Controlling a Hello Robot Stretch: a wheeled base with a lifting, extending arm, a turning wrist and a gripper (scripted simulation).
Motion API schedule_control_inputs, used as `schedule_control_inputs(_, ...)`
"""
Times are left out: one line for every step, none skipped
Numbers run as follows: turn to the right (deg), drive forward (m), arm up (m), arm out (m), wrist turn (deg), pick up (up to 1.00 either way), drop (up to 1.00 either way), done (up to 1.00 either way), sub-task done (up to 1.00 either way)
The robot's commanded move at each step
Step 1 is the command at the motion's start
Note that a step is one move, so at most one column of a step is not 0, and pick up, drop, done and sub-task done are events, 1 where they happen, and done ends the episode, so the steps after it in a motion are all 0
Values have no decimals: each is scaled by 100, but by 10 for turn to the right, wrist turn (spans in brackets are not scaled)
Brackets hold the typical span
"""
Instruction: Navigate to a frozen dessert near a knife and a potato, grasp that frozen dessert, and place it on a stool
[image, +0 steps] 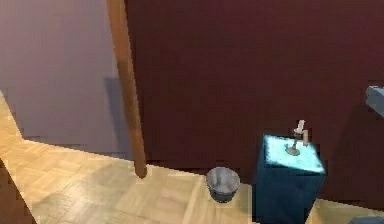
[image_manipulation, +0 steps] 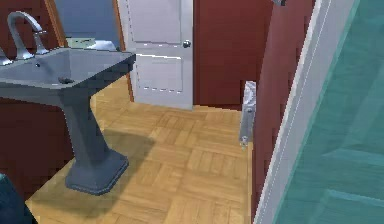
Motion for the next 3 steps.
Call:
schedule_control_inputs(-270, 0, 0, 0, 0, 0, 0, 0, 0)
schedule_control_inputs(-30, 0, 0, 0, 0, 0, 0, 0, 0)
schedule_control_inputs(30, 0, 0, 0, 0, 0, 0, 0, 0)
